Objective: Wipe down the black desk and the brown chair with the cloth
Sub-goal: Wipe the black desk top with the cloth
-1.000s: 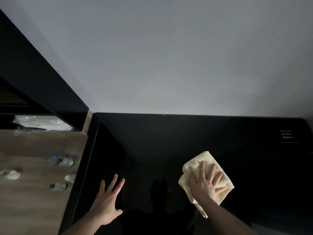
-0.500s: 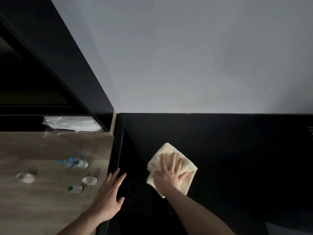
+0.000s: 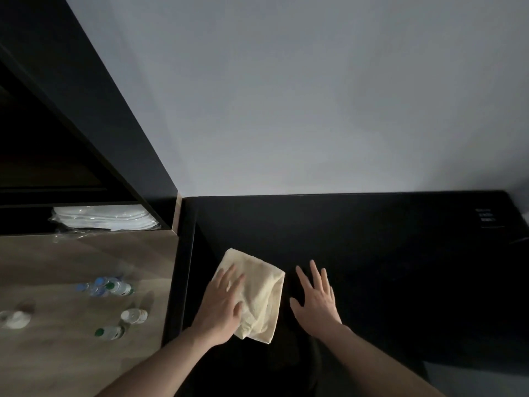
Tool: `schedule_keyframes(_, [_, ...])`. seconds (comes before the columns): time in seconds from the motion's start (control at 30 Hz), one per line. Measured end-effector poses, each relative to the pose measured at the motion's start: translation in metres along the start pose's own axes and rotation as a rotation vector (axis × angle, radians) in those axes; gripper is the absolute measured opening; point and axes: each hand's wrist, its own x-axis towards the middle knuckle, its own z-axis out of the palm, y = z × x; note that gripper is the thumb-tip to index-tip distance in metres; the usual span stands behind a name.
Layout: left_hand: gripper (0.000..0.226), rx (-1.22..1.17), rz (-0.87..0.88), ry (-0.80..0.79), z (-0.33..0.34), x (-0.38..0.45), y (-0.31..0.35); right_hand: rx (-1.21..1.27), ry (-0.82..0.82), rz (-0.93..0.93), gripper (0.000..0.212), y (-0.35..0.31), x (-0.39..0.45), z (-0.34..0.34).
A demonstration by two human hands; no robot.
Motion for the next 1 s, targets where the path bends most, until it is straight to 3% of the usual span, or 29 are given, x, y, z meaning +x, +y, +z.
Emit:
schedule_keyframes(0.17, [0.106,0.146,-0.164,-0.198,0.018,0.036,0.04,-0.056,-0.093,0.119,0.092,0.065,-0.015,-0.013])
schedule_keyframes(0.3, [0.129,0.216,-0.245,-0.222,0.036,0.037,0.041,-0.067,-0.139,0.11,0.094,0.094,-0.013,-0.02])
schedule_keyframes(0.47, [0.119,0.172,-0.235,-0.159,0.049,0.038,0.029,-0.116,-0.226,0.066,0.096,0.105,0.005,-0.025])
schedule_keyframes(0.57, [0.11,0.107,-0.315,-0.193,0.052,0.041,0.015,-0.147,-0.271,0.076,0.1,0.104,0.011,-0.021])
schedule_keyframes(1.0, [0.101,-0.021,-0.498,-0.201,-0.015,0.085,-0.038,-0.208,-0.277,0.107,0.1,0.096,0.017,-0.014])
